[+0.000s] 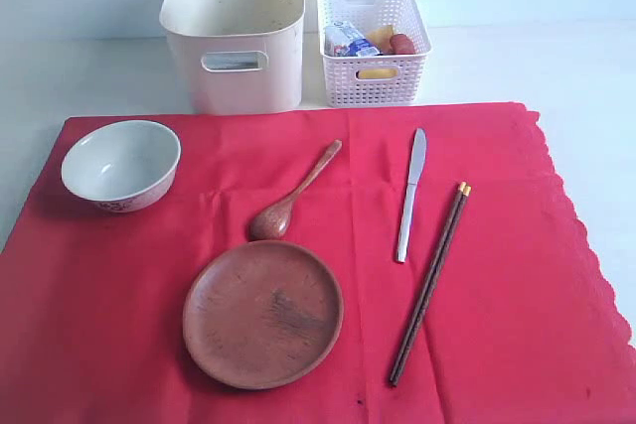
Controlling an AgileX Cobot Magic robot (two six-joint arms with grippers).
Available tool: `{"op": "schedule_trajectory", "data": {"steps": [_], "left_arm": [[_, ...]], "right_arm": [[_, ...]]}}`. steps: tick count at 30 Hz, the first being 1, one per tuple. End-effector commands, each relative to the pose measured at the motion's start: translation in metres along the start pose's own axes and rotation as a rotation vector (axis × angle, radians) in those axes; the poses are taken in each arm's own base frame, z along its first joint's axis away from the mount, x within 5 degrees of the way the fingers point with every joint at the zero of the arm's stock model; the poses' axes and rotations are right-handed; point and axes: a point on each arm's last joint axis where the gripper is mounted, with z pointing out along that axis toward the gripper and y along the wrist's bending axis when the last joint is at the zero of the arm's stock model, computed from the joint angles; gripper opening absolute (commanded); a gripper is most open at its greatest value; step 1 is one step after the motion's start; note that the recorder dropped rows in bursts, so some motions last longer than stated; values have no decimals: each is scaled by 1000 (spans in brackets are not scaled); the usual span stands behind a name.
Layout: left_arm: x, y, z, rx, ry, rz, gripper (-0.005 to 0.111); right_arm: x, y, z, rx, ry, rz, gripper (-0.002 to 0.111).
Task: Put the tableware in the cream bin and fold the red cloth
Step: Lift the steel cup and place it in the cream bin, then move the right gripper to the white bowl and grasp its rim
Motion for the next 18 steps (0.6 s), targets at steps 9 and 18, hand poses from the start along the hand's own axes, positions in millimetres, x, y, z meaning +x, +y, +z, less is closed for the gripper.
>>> {"op": "schedule_trajectory", "data": {"steps": [9,18], "left_arm": [[-1,0,0,7,-13,-11,1],[-1,0,0,7,-13,-11,1]], "right_arm": [[-47,11,-116,-23,221,-71,36],[-40,11,-158,-25,233,-70,0]]}}
